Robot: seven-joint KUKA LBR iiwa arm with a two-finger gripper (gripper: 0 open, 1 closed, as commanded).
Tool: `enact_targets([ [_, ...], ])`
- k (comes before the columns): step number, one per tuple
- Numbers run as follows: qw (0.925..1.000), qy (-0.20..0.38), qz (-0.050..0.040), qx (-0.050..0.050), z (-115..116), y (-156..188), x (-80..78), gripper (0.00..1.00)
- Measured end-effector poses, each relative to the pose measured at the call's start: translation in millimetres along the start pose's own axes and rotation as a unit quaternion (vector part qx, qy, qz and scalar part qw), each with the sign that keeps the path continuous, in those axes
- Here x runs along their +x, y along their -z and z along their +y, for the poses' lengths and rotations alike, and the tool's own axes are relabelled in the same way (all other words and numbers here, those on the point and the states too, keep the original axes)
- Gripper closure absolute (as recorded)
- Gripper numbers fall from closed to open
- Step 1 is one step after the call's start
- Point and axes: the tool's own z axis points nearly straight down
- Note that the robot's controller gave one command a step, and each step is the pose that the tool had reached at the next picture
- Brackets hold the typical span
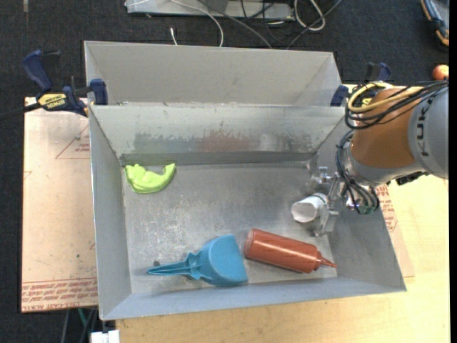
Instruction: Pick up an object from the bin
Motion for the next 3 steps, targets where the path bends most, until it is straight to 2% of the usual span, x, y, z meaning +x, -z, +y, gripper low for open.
enact_targets([
  [1, 1.0, 0.003, 0.0064, -0.002, 6, 23, 12.9, 0.0],
  [2, 0.9999, 0.016, -0.001, -0.001, 9, 51, 10.6, 0.0],
  [3, 0.9967, 0.081, -0.0006, -0.002, -11, -3, 28.6, 1.0],
])
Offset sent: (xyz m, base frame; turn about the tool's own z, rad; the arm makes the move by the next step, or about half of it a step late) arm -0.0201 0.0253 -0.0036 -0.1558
